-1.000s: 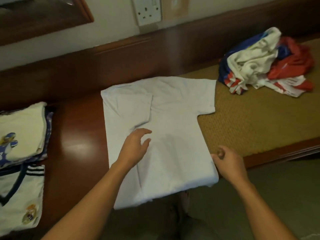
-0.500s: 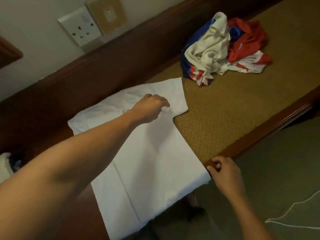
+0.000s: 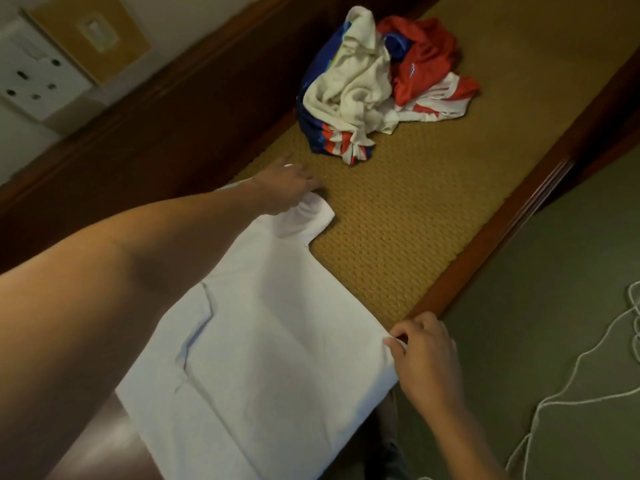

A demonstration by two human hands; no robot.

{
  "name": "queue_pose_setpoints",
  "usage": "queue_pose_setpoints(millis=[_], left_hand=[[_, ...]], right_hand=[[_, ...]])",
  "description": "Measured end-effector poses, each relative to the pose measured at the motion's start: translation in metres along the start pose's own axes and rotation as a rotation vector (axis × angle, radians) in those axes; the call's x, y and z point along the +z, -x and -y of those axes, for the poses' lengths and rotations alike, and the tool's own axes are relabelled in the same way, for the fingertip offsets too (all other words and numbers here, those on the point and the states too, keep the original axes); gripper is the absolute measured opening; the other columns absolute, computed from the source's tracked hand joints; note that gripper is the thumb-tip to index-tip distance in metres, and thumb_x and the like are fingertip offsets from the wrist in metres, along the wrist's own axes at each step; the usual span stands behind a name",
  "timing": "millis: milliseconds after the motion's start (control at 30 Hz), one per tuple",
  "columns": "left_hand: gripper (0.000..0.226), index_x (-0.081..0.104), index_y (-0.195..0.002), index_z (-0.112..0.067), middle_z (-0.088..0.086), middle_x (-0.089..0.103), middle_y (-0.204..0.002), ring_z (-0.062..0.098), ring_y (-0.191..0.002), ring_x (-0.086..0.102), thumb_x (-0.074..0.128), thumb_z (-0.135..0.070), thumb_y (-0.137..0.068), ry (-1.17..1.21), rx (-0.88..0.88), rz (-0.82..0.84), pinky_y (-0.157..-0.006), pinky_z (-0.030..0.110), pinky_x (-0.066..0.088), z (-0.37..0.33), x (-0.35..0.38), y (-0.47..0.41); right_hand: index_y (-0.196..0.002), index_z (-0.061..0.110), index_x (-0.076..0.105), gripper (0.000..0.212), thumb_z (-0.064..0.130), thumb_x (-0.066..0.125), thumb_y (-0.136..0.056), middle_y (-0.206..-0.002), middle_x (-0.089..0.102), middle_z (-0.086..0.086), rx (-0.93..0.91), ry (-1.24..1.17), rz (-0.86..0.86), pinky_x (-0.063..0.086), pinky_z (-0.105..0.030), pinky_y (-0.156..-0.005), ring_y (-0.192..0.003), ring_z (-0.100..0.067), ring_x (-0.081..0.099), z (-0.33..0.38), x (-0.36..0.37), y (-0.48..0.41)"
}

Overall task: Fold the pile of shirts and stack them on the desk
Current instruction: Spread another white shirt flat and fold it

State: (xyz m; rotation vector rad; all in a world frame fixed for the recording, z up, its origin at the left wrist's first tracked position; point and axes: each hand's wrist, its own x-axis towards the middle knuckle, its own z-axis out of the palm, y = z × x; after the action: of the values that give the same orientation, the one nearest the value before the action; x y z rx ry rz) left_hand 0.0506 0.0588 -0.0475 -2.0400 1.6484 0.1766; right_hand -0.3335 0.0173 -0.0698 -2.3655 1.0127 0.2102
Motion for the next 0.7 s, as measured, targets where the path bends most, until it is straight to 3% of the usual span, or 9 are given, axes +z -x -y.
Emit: queue_pose_setpoints(millis=[167, 267, 367, 433, 500, 600, 700], left_hand=[[0.033, 0.062, -0.126, -0.018, 0.007, 0.055, -0.141, 0.025, -0.135, 0.045, 0.061, -0.021, -0.094, -0.109, -0.012, -0.048, -0.125, 0.047, 0.014, 0.004, 0.002, 0.019], [0.04, 0.063, -0.131, -0.012, 0.009, 0.058, -0.141, 0.024, -0.139, 0.044, 0.064, -0.019, -0.092, -0.091, -0.017, -0.163, -0.126, 0.045, 0.009, 0.011, 0.007, 0.041], [0.036, 0.063, -0.13, -0.014, 0.01, 0.066, -0.129, 0.024, -0.129, 0.054, 0.062, -0.022, -0.095, -0.112, 0.013, -0.211, -0.126, 0.046, 0.012, 0.021, 0.007, 0.072], [0.035, 0.06, -0.133, -0.016, 0.009, 0.066, -0.124, 0.025, -0.126, 0.056, 0.056, -0.023, -0.099, -0.108, 0.019, -0.164, -0.126, 0.045, 0.013, 0.026, 0.003, 0.093], [0.032, 0.059, -0.132, -0.015, 0.009, 0.066, -0.12, 0.025, -0.123, 0.056, 0.053, -0.024, -0.101, -0.067, 0.028, -0.152, -0.125, 0.044, 0.018, 0.031, -0.003, 0.112], [0.025, 0.067, -0.118, -0.013, 0.008, 0.066, -0.111, 0.026, -0.114, 0.058, 0.057, -0.028, -0.101, 0.02, -0.011, -0.172, -0.121, 0.044, 0.027, 0.039, -0.009, 0.142], [0.022, 0.071, -0.107, -0.011, 0.01, 0.067, -0.113, 0.027, -0.114, 0.06, 0.064, -0.029, -0.097, 0.173, -0.061, -0.136, -0.122, 0.048, 0.023, 0.042, -0.014, 0.17]], right_hand=[[-0.089, 0.034, 0.055, 0.01, 0.034, 0.063, -0.095, -0.092, 0.052, 0.012, -0.046, -0.056, -0.067, 0.042, -0.038, -0.082, -0.091, -0.014, 0.052, -0.007, 0.005, 0.01], [-0.091, 0.037, 0.05, 0.011, 0.036, 0.059, -0.098, -0.087, 0.055, 0.016, -0.075, -0.078, -0.073, 0.037, -0.037, -0.081, -0.087, -0.01, 0.051, -0.007, 0.002, 0.017], [-0.095, 0.037, 0.051, 0.008, 0.037, 0.056, -0.1, -0.084, 0.057, 0.016, -0.075, -0.081, -0.067, 0.034, -0.036, -0.083, -0.086, -0.008, 0.05, 0.0, -0.001, 0.023], [-0.103, 0.037, 0.056, 0.003, 0.038, 0.056, -0.101, -0.091, 0.062, 0.015, -0.065, -0.04, -0.067, 0.03, -0.034, -0.082, -0.09, -0.008, 0.052, 0.007, -0.003, 0.027], [-0.112, 0.035, 0.062, 0.014, 0.04, 0.055, -0.101, -0.103, 0.066, 0.013, -0.029, 0.025, -0.067, 0.026, -0.034, -0.083, -0.099, -0.011, 0.055, 0.015, -0.001, 0.031], [-0.103, 0.031, 0.067, 0.017, 0.041, 0.054, -0.1, -0.099, 0.066, 0.011, -0.006, 0.107, -0.077, 0.026, -0.037, -0.083, -0.1, -0.015, 0.054, 0.027, 0.003, 0.041], [-0.092, 0.03, 0.067, 0.017, 0.04, 0.055, -0.099, -0.087, 0.063, 0.01, -0.011, 0.085, -0.117, 0.024, -0.039, -0.084, -0.099, -0.017, 0.052, 0.036, 0.005, 0.052]])
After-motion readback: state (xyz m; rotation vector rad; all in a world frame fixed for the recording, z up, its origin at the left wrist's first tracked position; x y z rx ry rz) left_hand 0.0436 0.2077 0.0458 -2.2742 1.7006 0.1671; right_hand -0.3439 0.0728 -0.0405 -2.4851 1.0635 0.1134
